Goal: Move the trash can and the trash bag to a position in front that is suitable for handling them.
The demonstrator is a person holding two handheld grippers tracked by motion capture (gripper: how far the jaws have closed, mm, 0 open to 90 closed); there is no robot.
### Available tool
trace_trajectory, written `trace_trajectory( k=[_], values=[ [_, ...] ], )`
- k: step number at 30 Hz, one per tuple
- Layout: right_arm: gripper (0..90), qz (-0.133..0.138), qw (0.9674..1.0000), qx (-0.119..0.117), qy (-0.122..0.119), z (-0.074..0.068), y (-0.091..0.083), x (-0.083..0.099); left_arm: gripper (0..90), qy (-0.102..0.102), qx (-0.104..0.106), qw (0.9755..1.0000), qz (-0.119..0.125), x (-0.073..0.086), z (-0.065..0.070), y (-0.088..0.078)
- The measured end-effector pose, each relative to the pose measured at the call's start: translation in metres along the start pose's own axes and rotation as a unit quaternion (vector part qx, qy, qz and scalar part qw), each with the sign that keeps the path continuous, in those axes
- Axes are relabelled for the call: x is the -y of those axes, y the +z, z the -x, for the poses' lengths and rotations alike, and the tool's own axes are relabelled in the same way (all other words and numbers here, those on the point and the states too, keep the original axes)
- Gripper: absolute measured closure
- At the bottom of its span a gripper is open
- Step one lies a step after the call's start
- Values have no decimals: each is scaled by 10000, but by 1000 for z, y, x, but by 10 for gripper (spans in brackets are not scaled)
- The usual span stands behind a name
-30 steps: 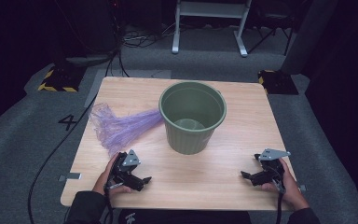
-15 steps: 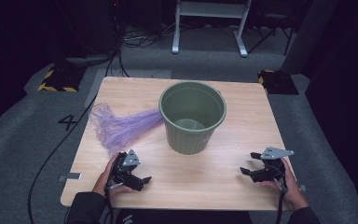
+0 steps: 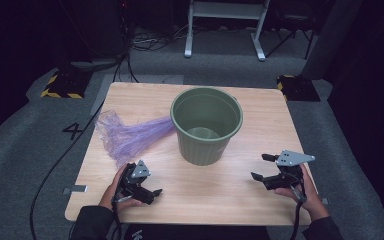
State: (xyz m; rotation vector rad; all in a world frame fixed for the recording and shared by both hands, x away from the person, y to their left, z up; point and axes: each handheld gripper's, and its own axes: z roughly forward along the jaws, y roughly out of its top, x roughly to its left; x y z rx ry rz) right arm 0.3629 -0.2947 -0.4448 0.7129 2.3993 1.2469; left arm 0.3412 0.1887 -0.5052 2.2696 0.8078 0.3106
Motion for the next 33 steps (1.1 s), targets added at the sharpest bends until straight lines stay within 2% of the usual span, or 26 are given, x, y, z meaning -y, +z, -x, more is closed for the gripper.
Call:
trace_trajectory(
  k=[10, 18, 22, 28, 33],
  values=[
    [198, 103, 9996, -28, -277, -6, 1, -27, 3, -9, -5, 10000, 0, 0, 0, 0],
    [203, 265, 9991, -95, -312, -4, -2, -44, 3, -12, -1, 10000, 0, 0, 0, 0],
    [206, 258, 9990, -119, -344, -2, -1, -55, 3, -12, -1, 10000, 0, 0, 0, 0],
    [207, 444, 9982, -144, -367, 0, -5, -72, 3, -12, -1, 10000, 1, 0, 0, 0],
    [207, 483, 9976, -143, -483, -2, -6, -85, 3, -11, -1, 10000, 0, 0, 0, 0]
  ],
)
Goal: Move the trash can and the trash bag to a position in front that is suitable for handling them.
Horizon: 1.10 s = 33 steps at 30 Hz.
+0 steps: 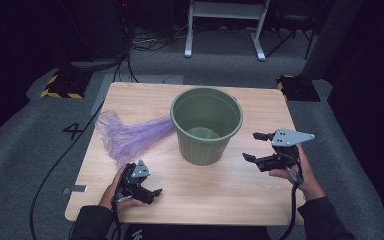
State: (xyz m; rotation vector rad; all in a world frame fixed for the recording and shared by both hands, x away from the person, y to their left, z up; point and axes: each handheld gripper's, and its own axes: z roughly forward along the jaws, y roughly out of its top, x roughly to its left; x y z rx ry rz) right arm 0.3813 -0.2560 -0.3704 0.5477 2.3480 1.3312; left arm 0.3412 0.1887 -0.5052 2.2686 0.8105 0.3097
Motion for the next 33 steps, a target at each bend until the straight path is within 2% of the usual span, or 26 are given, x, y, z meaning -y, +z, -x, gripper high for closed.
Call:
trace_trajectory(
  k=[12, 24, 33],
  values=[
    [209, 146, 9999, -31, -66, 0, 1, -19, 3, 3, -3, 10000, 2, 0, 0, 0],
    [212, 245, 9994, 13, -237, -3, -5, -38, 3, 3, -3, 10000, 1, 0, 0, 0],
    [217, 211, 9983, -62, -536, -14, 4, -59, 3, 5, -3, 10000, 0, 0, 0, 0]
  ],
)
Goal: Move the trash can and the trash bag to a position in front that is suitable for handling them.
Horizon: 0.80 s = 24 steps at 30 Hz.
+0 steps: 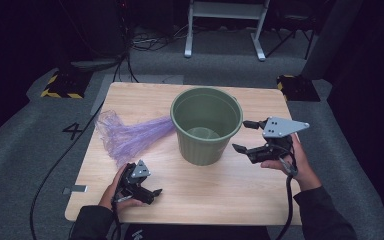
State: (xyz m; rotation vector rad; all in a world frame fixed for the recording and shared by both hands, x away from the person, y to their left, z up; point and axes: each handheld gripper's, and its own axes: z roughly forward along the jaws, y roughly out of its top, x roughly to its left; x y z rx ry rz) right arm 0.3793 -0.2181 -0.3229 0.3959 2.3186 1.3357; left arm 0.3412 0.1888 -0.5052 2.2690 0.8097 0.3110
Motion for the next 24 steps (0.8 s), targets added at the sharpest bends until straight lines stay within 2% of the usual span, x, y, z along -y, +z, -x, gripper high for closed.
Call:
trace_trajectory(
  k=[7, 19, 24],
  values=[
    [224, -91, 9998, -147, -115, -5, 13, -8, 3, -4, 3, 10000, -1, 0, 0, 0],
    [239, -312, 9984, -453, -144, -7, 37, -15, 3, -5, 3, 10000, 0, 0, 0, 0],
    [314, -459, 9970, -577, -228, -10, 49, -19, 3, -3, 3, 10000, 0, 0, 0, 0]
  ],
)
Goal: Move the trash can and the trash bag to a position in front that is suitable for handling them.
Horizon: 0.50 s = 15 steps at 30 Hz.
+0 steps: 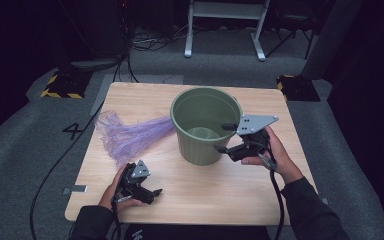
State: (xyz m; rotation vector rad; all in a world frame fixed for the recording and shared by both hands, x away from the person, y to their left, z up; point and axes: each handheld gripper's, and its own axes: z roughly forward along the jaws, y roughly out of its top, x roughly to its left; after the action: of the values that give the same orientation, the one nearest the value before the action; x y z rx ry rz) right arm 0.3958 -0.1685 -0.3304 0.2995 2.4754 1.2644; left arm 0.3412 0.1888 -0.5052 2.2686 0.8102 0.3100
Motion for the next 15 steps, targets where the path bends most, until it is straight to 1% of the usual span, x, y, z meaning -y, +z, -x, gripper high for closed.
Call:
trace_trajectory(
  k=[1, 2, 4, 5, 6, 7, 8, 9, 10, 13, 15],
  values=[
    [359, -98, 9999, -36, -72, -1, 5, -2, 3, 2, -2, 10000, 0, 0, 0, 0],
    [381, -174, 9998, -43, -109, -2, 7, -3, 3, -1, 0, 10000, 0, 0, 0, 0],
    [454, -413, 9988, 41, -241, -4, 12, -6, 3, 2, -1, 10000, -1, 0, 0, 0],
    [454, -413, 9988, 41, -241, -4, 12, -6, 3, 2, -1, 10000, -1, 0, 0, 0],
    [498, -512, 9982, 66, -296, -6, 16, -7, 3, 1, -2, 10000, 1, 0, 0, 0],
    [498, -512, 9982, 66, -296, -6, 16, -7, 3, 1, -2, 10000, 1, 0, 0, 0],
    [556, -533, 9979, 162, -343, -6, 18, -8, 3, -2, 2, 10000, 0, 0, 0, 0],
    [556, -533, 9979, 162, -343, -6, 18, -8, 3, -2, 2, 10000, 0, 0, 0, 0],
    [566, -553, 9978, 114, -341, -5, 19, -8, 3, 0, -1, 10000, 1, 0, 0, 0],
    [578, -583, 9976, 108, -369, -5, 19, -9, 3, 1, 0, 10000, 0, 0, 0, 0],
    [615, -647, 9969, 99, -431, -5, 19, -10, 3, 1, 0, 10000, 0, 0, 0, 0]
  ],
)
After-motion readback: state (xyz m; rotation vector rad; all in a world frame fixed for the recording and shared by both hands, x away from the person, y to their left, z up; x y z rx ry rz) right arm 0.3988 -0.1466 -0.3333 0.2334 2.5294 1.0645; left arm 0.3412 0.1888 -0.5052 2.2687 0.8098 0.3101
